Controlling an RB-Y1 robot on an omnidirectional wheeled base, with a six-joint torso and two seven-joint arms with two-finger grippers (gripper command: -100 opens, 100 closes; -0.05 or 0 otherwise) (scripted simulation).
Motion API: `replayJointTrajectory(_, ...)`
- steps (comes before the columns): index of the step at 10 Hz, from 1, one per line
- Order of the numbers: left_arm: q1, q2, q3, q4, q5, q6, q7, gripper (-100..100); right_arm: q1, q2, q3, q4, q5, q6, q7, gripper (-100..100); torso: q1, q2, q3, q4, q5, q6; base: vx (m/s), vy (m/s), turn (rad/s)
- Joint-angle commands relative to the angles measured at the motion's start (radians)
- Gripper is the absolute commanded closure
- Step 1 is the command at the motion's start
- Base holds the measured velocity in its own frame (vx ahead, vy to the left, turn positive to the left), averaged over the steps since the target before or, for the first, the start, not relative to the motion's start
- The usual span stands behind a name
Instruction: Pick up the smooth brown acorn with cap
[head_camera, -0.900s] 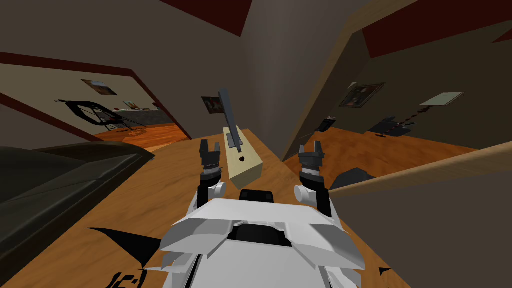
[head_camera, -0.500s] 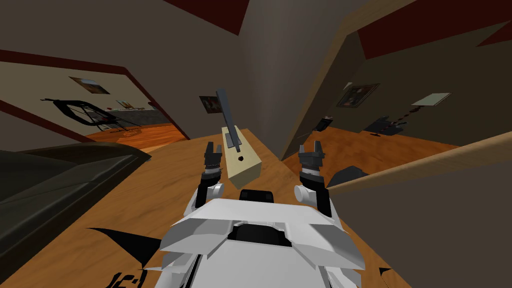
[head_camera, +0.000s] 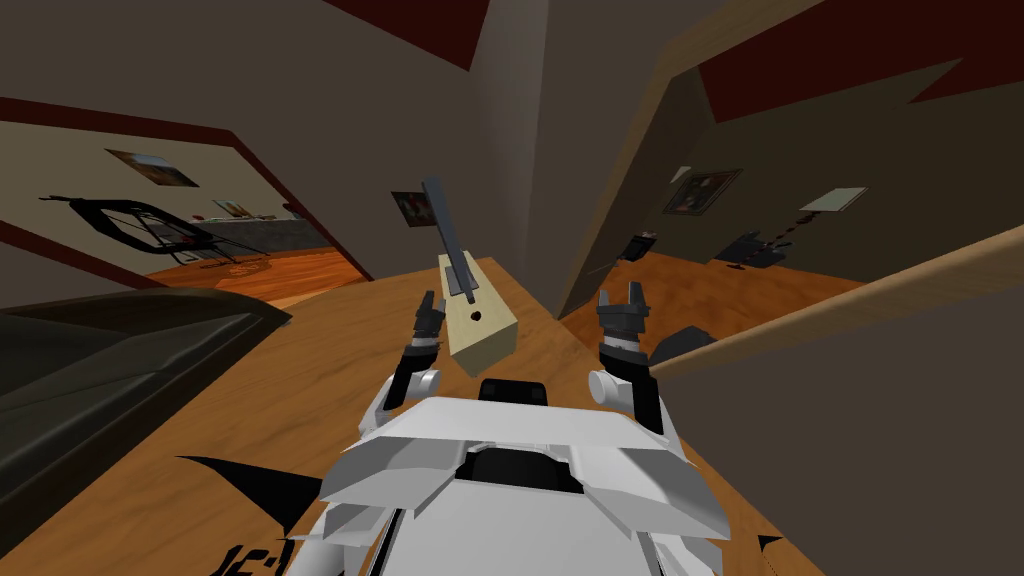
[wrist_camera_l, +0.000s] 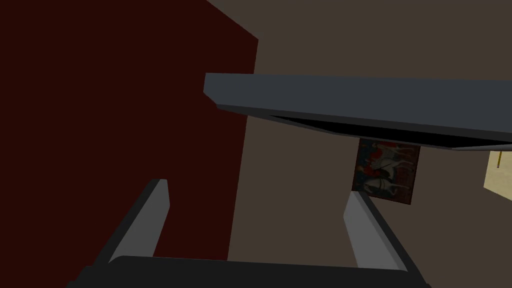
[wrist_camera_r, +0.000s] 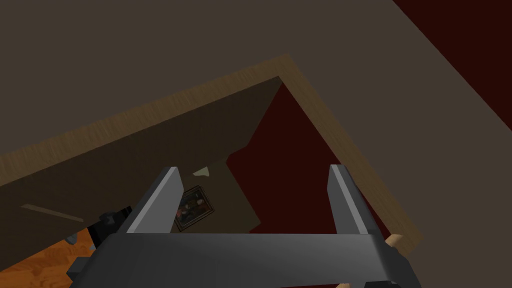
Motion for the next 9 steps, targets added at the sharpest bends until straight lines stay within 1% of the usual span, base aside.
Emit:
replayJointTrajectory(1, -0.012, 0.035, 0.016, 0.05, 0.026, 0.05, 0.02, -100, 0.0, 0.0, 0.0, 0.0, 0.0, 0.0, 0.0, 0, 0.0, 0.0, 0.0, 0.0, 0.0, 0.0, -0.024, -0.087, -0.078)
replayJointTrajectory(2, -0.012, 0.035, 0.016, 0.051, 0.026, 0.059, 0.02, -100, 0.0, 0.0, 0.0, 0.0, 0.0, 0.0, 0.0, 0, -0.001, 0.0, 0.0, 0.0, 0.0, 0.0, -0.01, -0.064, -0.022)
replayJointTrajectory(4, -0.025, 0.086, 0.047, 0.121, 0.067, 0.124, 0.052, -100, 0.0, 0.0, 0.0, 0.0, 0.0, 0.0, 0.0, 0, -0.001, -0.002, -0.001, 0.0, 0.0, 0.0, 0.006, -0.094, -0.05)
replayJointTrajectory(5, -0.025, 0.086, 0.047, 0.133, 0.067, 0.13, 0.052, -100, 0.0, 0.0, 0.0, 0.0, 0.0, 0.0, 0.0, 0, -0.002, -0.002, -0.001, 0.0, -0.001, 0.0, 0.004, -0.078, -0.014)
replayJointTrajectory(6, -0.034, 0.11, 0.064, 0.178, 0.088, 0.168, 0.068, -100, 0.0, 0.0, 0.0, 0.0, 0.0, 0.0, 0.0, 0, -0.001, -0.002, -0.001, 0.0, 0.0, 0.0, 0.0, -0.076, -0.043)
replayJointTrajectory(7, -0.043, 0.134, 0.083, 0.208, 0.111, 0.198, 0.084, -100, 0.0, 0.0, 0.0, 0.0, 0.0, 0.0, 0.0, 0, -0.001, -0.002, -0.001, 0.0, 0.0, 0.0, 0.009, -0.112, -0.056)
replayJointTrajectory(8, -0.043, 0.134, 0.083, 0.225, 0.111, 0.207, 0.084, -100, 0.0, 0.0, 0.0, 0.0, 0.0, 0.0, 0.0, 0, -0.002, -0.002, -0.001, 0.0, -0.001, 0.0, 0.011, -0.086, -0.005)
replayJointTrajectory(9, -0.043, 0.134, 0.083, 0.225, 0.111, 0.207, 0.084, -100, 0.0, 0.0, 0.0, 0.0, 0.0, 0.0, 0.0, 0, -0.001, -0.002, -0.001, 0.0, -0.001, 0.0, 0.006, -0.032, 0.011)
